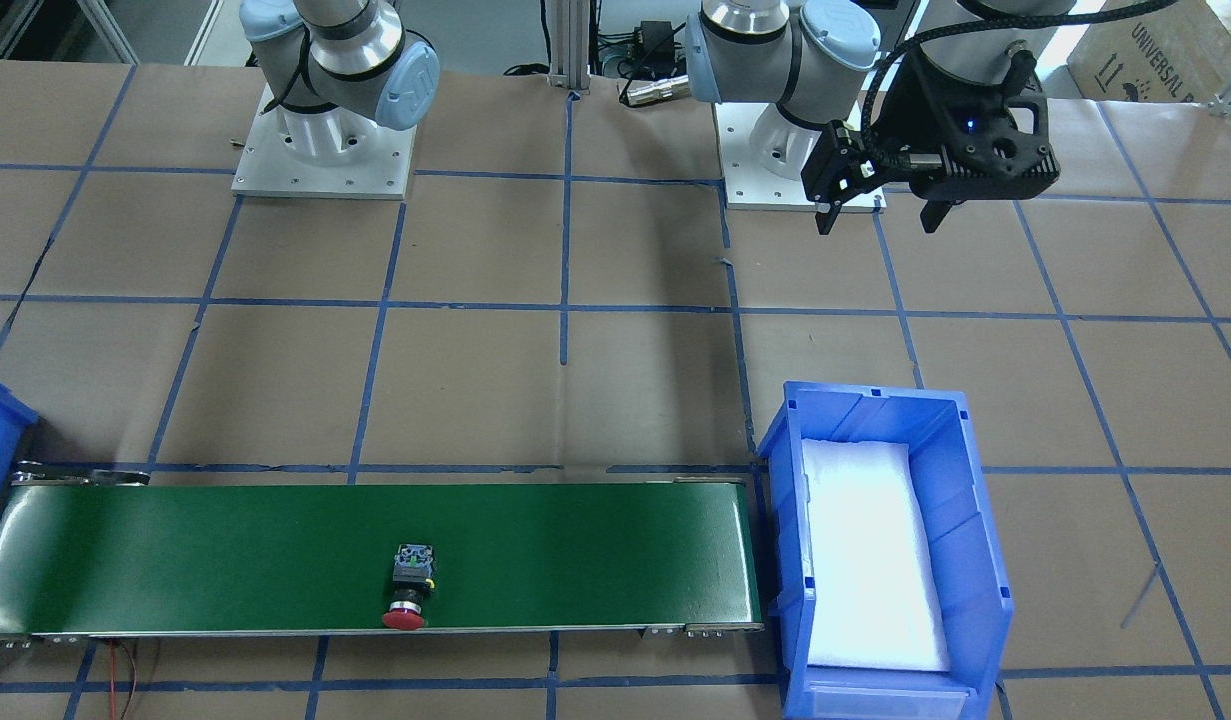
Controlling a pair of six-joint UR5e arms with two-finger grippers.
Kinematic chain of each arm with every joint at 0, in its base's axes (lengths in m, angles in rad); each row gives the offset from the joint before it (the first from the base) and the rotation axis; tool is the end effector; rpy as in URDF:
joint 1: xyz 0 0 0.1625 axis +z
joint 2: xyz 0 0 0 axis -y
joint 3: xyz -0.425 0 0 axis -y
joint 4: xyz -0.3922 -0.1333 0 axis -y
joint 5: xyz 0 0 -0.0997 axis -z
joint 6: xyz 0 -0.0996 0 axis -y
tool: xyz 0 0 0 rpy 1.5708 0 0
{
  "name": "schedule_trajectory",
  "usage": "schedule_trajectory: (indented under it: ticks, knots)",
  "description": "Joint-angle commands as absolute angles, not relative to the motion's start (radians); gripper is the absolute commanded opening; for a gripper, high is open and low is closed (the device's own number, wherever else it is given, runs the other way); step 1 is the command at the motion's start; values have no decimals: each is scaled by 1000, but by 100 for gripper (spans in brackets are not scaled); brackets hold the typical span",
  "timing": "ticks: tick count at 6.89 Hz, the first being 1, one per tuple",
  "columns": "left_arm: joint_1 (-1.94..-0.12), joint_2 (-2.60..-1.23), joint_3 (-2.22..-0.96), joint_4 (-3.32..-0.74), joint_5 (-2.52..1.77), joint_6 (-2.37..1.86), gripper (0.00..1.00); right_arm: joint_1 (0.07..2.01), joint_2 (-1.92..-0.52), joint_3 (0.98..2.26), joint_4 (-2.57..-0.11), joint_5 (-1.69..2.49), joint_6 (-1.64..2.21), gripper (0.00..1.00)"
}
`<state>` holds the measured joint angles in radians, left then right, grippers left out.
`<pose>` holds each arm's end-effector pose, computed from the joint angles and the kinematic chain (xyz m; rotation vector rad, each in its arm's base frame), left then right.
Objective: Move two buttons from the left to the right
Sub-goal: 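Reach the right gripper over the red button on the conveyor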
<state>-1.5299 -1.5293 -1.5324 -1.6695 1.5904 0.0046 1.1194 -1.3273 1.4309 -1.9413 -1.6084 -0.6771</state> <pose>-0.1120 -0.4761 0.5170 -0.0564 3.1218 0.0301 -0.1517 -0.6099 0.4647 0.3250 -2.9339 0.3052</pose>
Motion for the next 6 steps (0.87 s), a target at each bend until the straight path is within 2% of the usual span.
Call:
schedule_trajectory:
  ticks: [1,6]
  knots:
    - [-1529,-1529,-1532,-1671,1591,3,100,1298,-1338,1434,-1939,-1602,-444,100]
    - [-1529,-1531,-1531,-1669,1589,2,100,1520,-1260,1491,-1974,-1617,1,100]
